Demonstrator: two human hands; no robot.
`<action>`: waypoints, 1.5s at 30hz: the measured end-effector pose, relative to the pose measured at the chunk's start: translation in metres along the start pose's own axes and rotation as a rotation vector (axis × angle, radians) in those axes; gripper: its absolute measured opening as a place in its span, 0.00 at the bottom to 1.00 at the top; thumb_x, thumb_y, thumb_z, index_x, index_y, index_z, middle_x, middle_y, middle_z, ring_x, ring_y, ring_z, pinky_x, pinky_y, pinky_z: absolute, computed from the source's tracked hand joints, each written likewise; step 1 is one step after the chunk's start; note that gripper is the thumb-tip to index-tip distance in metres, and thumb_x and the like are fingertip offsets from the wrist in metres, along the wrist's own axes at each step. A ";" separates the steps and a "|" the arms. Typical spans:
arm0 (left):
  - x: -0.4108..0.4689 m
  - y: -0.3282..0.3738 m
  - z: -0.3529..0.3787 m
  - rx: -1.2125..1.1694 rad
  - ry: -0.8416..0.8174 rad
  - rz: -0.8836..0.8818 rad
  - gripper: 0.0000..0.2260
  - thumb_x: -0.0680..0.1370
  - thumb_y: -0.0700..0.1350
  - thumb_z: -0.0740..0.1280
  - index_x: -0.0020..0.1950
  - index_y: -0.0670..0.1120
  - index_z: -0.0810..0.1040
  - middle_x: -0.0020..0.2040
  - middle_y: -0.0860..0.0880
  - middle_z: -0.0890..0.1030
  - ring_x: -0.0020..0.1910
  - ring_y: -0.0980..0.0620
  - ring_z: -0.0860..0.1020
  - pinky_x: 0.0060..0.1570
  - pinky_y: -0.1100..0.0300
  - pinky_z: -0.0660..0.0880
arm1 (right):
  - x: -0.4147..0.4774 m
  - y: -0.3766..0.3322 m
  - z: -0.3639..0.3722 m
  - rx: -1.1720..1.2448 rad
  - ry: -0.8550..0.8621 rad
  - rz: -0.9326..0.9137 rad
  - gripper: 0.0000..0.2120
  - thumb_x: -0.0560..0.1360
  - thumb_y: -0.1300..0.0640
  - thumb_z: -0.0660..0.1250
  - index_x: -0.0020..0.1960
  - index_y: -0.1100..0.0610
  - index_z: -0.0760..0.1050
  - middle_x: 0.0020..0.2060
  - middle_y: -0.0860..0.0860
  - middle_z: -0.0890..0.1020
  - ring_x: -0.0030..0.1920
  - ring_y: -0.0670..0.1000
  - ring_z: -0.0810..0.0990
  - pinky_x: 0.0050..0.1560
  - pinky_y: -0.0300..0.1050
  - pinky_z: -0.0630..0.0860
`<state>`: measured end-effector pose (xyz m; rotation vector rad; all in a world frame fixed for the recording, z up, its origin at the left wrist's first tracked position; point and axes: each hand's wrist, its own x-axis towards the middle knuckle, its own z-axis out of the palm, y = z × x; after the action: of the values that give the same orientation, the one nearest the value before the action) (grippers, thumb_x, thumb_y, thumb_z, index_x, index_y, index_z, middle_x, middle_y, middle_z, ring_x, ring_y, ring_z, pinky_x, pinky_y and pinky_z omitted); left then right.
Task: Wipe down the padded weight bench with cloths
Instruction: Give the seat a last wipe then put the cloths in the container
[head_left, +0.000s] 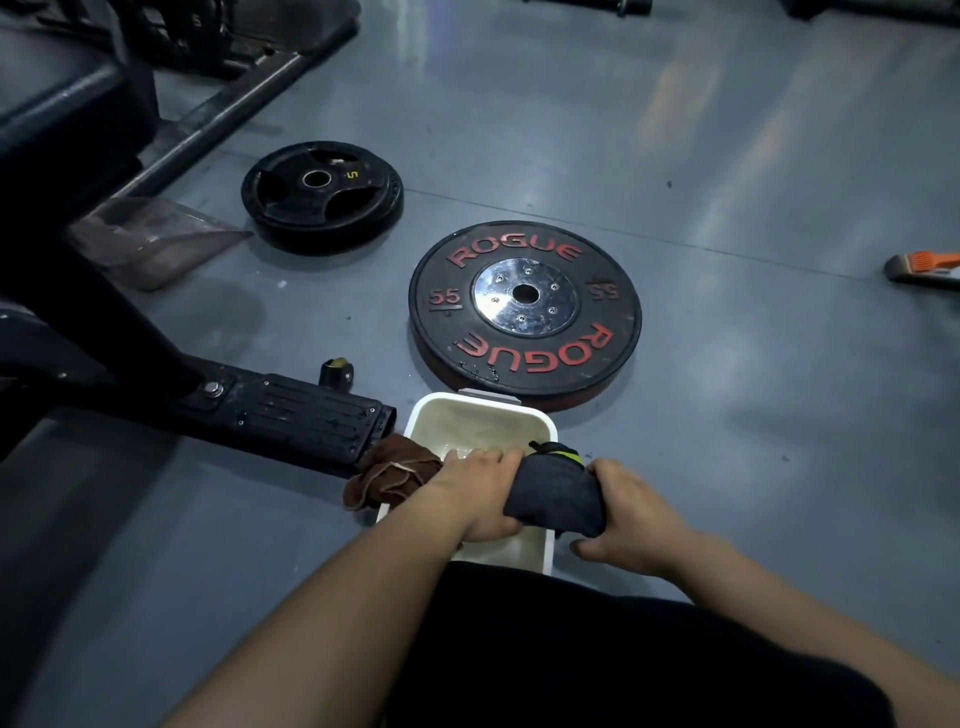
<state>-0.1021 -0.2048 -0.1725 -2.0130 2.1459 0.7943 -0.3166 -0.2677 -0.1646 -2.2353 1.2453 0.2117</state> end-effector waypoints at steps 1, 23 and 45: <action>0.001 -0.001 0.001 0.000 0.007 -0.001 0.31 0.71 0.59 0.71 0.68 0.48 0.63 0.64 0.46 0.73 0.63 0.43 0.72 0.65 0.41 0.65 | 0.000 0.000 0.000 0.000 0.000 0.003 0.30 0.59 0.45 0.76 0.54 0.49 0.65 0.48 0.46 0.72 0.48 0.50 0.74 0.46 0.45 0.73; -0.062 -0.017 -0.046 0.059 0.202 0.003 0.30 0.76 0.62 0.63 0.71 0.46 0.66 0.66 0.46 0.71 0.64 0.44 0.72 0.65 0.46 0.69 | -0.010 -0.031 -0.043 -0.044 0.031 -0.194 0.33 0.67 0.39 0.74 0.68 0.47 0.68 0.59 0.42 0.69 0.59 0.45 0.71 0.56 0.36 0.66; -0.436 -0.099 -0.137 0.177 0.637 -0.771 0.42 0.73 0.71 0.37 0.79 0.49 0.60 0.79 0.46 0.60 0.79 0.48 0.55 0.77 0.42 0.50 | -0.095 -0.370 -0.134 -0.395 0.215 -1.001 0.37 0.75 0.28 0.50 0.77 0.48 0.61 0.73 0.46 0.66 0.74 0.46 0.61 0.73 0.44 0.59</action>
<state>0.0846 0.1315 0.0940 -2.9041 1.2979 -0.1615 -0.0828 -0.1205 0.1318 -2.9851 0.0413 -0.1948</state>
